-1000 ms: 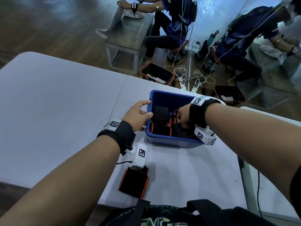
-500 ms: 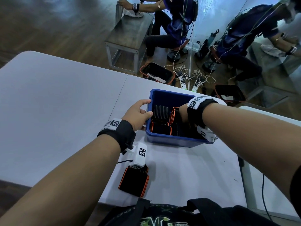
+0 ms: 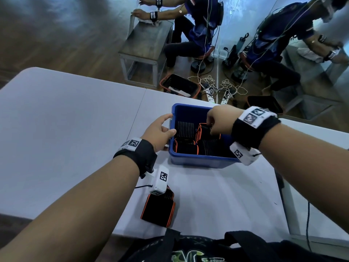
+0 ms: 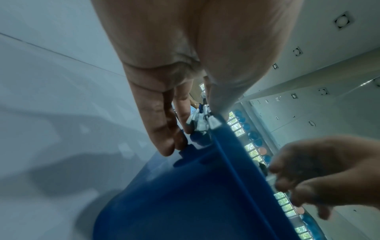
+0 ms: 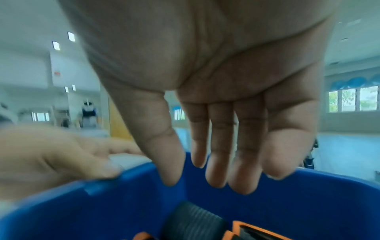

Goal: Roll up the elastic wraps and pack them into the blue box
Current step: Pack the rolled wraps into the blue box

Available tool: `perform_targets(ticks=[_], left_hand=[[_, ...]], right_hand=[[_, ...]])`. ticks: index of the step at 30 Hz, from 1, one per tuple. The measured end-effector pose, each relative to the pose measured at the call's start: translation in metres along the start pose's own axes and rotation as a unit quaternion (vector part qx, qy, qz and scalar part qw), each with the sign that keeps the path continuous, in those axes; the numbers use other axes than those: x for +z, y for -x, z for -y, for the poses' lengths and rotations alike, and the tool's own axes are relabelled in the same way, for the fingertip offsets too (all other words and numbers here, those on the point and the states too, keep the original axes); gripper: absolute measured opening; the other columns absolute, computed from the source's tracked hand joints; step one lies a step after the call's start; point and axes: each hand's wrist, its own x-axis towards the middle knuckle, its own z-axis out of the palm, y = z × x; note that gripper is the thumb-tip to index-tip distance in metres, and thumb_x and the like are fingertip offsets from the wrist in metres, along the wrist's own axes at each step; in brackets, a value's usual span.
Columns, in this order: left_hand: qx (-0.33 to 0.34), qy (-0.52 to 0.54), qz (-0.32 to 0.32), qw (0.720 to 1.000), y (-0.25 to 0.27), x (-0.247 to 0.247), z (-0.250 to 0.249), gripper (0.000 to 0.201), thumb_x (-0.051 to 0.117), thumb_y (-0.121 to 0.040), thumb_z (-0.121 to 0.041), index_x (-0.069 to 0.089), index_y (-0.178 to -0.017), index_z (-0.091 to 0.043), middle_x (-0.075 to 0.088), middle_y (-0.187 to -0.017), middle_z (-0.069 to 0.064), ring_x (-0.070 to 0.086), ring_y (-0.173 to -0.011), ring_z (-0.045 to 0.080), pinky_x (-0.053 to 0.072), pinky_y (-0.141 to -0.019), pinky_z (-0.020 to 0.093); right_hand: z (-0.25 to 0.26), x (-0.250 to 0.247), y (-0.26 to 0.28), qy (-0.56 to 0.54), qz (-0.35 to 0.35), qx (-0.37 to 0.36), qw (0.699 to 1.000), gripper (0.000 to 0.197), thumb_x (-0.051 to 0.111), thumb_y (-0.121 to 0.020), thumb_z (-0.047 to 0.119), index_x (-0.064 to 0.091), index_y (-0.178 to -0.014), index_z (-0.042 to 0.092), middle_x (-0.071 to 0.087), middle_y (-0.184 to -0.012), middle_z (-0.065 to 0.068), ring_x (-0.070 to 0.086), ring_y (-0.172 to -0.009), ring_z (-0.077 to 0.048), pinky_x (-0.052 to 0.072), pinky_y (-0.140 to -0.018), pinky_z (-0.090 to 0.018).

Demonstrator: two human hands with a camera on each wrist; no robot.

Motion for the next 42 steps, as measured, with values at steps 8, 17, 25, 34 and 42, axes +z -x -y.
perform_targets(ticks=[8, 17, 25, 34, 42], left_hand=[[-0.001, -0.024, 0.008, 1.0, 0.003, 0.001, -0.004, 0.057, 0.054, -0.1, -0.007, 0.042, -0.149, -0.033, 0.061, -0.092, 0.019, 0.07, -0.084, 0.027, 0.064, -0.068, 0.044], [-0.021, -0.027, 0.011, 0.999, 0.002, 0.002, -0.008, 0.054, 0.053, -0.1, -0.005, 0.044, -0.147, -0.031, 0.063, -0.084, 0.008, 0.07, -0.079, 0.025, 0.063, -0.072, 0.052], [-0.021, -0.047, 0.011, 0.999, 0.006, 0.002, -0.008, 0.055, 0.052, -0.102, -0.007, 0.04, -0.149, -0.033, 0.068, -0.101, 0.012, 0.072, -0.091, 0.026, 0.064, -0.071, 0.046], [-0.019, -0.036, 0.013, 0.999, 0.008, 0.002, -0.009, 0.055, 0.052, -0.102, -0.007, 0.041, -0.149, -0.033, 0.068, -0.107, 0.015, 0.072, -0.093, 0.026, 0.063, -0.064, 0.038], [-0.019, -0.041, 0.014, 0.999, 0.004, 0.001, -0.005, 0.055, 0.053, -0.101, -0.009, 0.041, -0.148, -0.035, 0.068, -0.106, 0.016, 0.071, -0.097, 0.03, 0.062, -0.077, 0.051]], right_hand=[[0.04, 0.052, 0.097, -0.39, 0.095, -0.126, 0.907, 0.016, 0.072, -0.082, 0.007, 0.068, -0.095, 0.016, 0.075, -0.082, -0.006, 0.068, -0.067, -0.014, 0.059, -0.063, -0.029], [0.105, 0.168, 0.088, -0.266, 0.098, -0.157, 0.946, 0.066, 0.077, -0.075, 0.049, 0.051, -0.132, 0.028, 0.053, -0.123, 0.006, 0.055, -0.106, -0.013, 0.048, -0.093, -0.03], [0.138, 0.175, 0.083, -0.244, 0.074, -0.156, 0.954, 0.059, 0.078, -0.076, 0.034, 0.046, -0.123, 0.016, 0.049, -0.116, -0.002, 0.047, -0.092, -0.016, 0.042, -0.075, -0.028], [0.148, 0.179, 0.08, -0.232, 0.098, -0.157, 0.955, 0.032, 0.072, -0.072, 0.034, 0.046, -0.091, 0.03, 0.05, -0.103, 0.001, 0.059, -0.086, -0.022, 0.055, -0.073, -0.035], [0.135, 0.183, 0.085, -0.269, 0.104, -0.129, 0.949, 0.042, 0.075, -0.069, 0.035, 0.064, -0.106, 0.018, 0.057, -0.102, 0.001, 0.059, -0.091, -0.02, 0.055, -0.079, -0.039]])
